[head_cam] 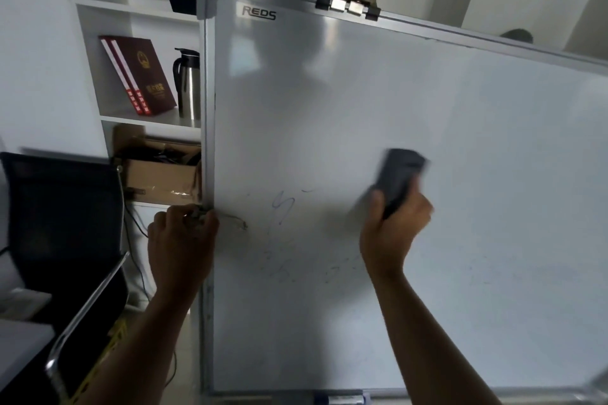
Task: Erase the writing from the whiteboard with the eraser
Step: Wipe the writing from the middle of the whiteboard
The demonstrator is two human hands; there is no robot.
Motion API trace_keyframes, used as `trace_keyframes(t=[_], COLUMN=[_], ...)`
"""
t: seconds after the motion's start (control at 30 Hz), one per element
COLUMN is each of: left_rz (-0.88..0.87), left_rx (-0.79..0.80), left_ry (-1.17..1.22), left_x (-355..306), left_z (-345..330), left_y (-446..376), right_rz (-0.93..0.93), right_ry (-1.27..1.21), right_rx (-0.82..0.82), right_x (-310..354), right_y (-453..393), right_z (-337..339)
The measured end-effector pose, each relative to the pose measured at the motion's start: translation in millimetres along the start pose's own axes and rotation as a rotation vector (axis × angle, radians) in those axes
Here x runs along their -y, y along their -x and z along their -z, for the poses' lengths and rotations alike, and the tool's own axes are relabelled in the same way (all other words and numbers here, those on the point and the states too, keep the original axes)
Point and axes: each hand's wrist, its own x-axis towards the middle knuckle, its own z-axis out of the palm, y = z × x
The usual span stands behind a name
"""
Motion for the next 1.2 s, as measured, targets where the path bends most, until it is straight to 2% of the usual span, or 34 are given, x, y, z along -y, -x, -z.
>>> trace_keyframes(t=[0.03, 0.07, 0.1, 0.17, 0.2, 0.23, 0.3, 0.33, 0.37, 0.4, 0.47, 0.5, 0.53, 0.57, 0.6, 0.67, 0.7, 0.73, 0.77, 0.87, 0.9, 0.93, 1.0, 1.03, 1.07, 1.13, 1.17, 1.2], left_rz=[0.008, 0.001, -0.014, -0.051, -0.038, -0.008, 0.034, 0.037, 0.035, 0.032, 0.029, 0.023, 0.023, 0.021, 0.017, 0.015, 0.021, 0.029, 0.034, 0.039, 0.034, 0.040, 0.041, 0.051, 0.061, 0.071, 0.069, 0.068], left_rx=[0.010, 0.019, 0.022, 0.026, 0.029, 0.027, 0.040, 0.045, 0.045, 0.049, 0.036, 0.018, 0.003, -0.008, -0.013, -0.020, -0.023, -0.023, -0.023, -0.026, -0.023, -0.021, -0.003, 0.000, 0.002, 0.004, -0.002, -0.007], left_ry=[0.006, 0.011, 0.010, 0.006, 0.010, 0.021, 0.041, 0.037, 0.033, 0.028, 0.015, 0.010, 0.003, -0.001, 0.000, 0.002, 0.005, 0.009, 0.013, 0.024, 0.025, 0.022, 0.012, 0.018, 0.027, 0.025, 0.015, 0.007], left_x=[-1, -3, -5, -7, -6, -3, 3, 5, 7, 6, 5, 6, 5, 6, 5, 7, 9, 10, 11, 11, 11, 11, 12, 13, 11, 5, 2, -1], left_z=[1, 3, 4, 5, 4, 2, 0, -1, -1, -1, -1, -2, -3, -4, -5, -7, -7, -7, -8, -9, -12, -11, -10, -9, -6, -1, -1, 0], left_y=[0, 1, 0, 0, 0, -1, -3, -3, -4, -5, -4, -4, -4, -5, -4, -4, -4, -5, -5, -6, -6, -6, -6, -6, -6, -5, -4, -3], right_rz=[0.222, 0.387, 0.358, -0.097, -0.251, -0.266, 0.216, 0.445, 0.482, 0.314, -0.298, -0.538, -0.603, -0.452, -0.160, 0.497, 0.729, 0.856, 0.834, 0.213, 0.170, 0.311, 0.863, 1.040, 1.025, 0.625, 0.490, 0.492], right_ry=[0.110, 0.204, 0.180, -0.170, -0.227, -0.158, 0.188, 0.352, 0.386, 0.279, -0.080, -0.145, -0.128, -0.044, 0.038, 0.237, 0.335, 0.415, 0.434, 0.174, 0.133, 0.165, 0.330, 0.409, 0.439, 0.278, 0.207, 0.215], right_rx=[0.117, 0.122, 0.066, -0.262, -0.370, -0.326, 0.012, 0.087, 0.112, 0.038, -0.326, -0.422, -0.435, -0.390, -0.258, 0.112, 0.235, 0.281, 0.230, -0.147, -0.177, -0.062, 0.267, 0.320, 0.300, 0.101, 0.024, 0.046], right_x=[0, -10, -20, -23, -21, -16, -16, -32, -41, -47, -42, -37, -24, -12, -5, 0, -2, -6, -13, -5, 1, 7, 9, 6, 3, 7, 11, 16], right_y=[4, -4, -16, -35, -35, -32, -11, -8, -13, -18, -28, -28, -24, -17, -6, 20, 22, 15, 6, -4, 4, 20, 54, 53, 47, 41, 44, 53], right_z=[1, 9, 15, 23, 24, 23, 20, 22, 27, 29, 34, 31, 27, 19, 9, -3, -6, -6, -7, -12, -20, -30, -41, -42, -43, -47, -51, -55])
